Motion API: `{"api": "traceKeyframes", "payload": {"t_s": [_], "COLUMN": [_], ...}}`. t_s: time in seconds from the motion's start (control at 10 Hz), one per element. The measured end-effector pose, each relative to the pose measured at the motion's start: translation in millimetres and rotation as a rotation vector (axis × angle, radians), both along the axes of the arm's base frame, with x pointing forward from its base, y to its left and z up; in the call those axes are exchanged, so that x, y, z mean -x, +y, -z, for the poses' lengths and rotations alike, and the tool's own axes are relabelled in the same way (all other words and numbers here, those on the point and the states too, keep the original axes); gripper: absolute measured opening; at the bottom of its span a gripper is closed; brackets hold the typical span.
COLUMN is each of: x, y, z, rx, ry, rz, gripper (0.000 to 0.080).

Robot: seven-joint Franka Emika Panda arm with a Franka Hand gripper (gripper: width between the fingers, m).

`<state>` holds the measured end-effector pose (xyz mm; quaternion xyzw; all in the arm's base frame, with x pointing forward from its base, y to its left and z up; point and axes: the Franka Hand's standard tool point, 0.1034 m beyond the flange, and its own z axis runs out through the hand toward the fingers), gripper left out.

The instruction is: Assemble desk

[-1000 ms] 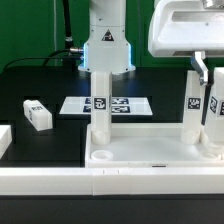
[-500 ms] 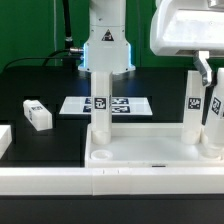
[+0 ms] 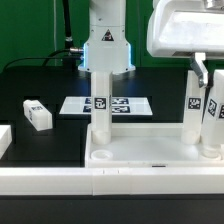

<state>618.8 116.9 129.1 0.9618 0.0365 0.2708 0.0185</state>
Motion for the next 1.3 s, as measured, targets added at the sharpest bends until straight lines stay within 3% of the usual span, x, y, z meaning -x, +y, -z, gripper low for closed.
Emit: {"api": "traceKeyframes", "payload": {"t_s": [1.3], "x": [11.2], "y": [1.7], "z": [11.2], "rx": [0.01], "ry": [-0.032], "rz": [-0.011], "gripper": [0.0288]}}
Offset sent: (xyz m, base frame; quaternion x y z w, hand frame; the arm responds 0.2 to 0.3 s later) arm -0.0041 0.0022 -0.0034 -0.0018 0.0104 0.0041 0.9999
